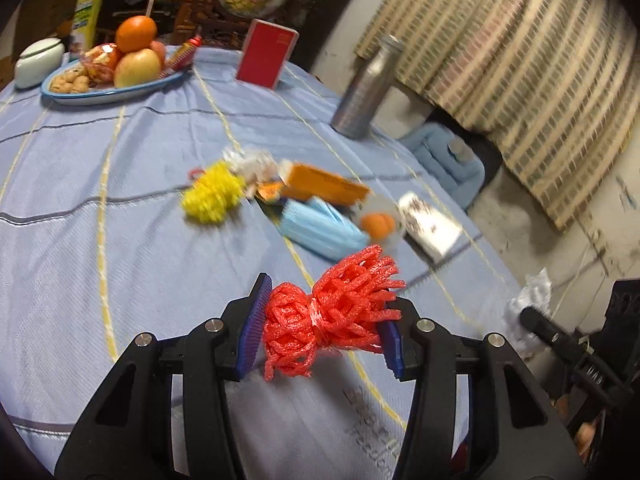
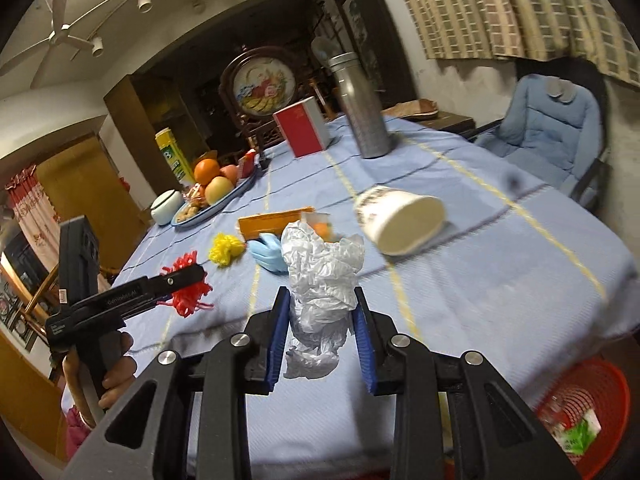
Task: Collect trash
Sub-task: 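Carry the red net and crumpled plastic over to the red wastebasket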
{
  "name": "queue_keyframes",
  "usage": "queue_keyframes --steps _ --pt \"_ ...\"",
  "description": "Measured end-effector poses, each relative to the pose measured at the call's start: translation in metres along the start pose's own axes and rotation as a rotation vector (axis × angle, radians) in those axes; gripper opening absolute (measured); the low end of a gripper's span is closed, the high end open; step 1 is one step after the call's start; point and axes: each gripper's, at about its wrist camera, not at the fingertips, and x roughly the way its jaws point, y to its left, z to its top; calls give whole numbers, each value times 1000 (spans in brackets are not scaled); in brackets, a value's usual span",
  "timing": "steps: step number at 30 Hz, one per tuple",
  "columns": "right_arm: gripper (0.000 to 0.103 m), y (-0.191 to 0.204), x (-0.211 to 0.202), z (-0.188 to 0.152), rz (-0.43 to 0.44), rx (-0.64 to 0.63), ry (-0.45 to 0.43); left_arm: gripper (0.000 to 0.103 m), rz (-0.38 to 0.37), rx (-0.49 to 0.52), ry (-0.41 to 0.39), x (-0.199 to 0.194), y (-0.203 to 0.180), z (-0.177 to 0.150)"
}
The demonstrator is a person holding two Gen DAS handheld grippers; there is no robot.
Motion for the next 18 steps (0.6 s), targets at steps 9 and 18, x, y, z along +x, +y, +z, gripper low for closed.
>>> queue_keyframes --steps 9,18 --pt "32 -58 -54 -20 -149 45 -44 50 -58 65 -25 -9 -29 -19" --pt "33 -143 -90 -56 -335 150 -34 50 -126 153 -19 -18 -79 -28"
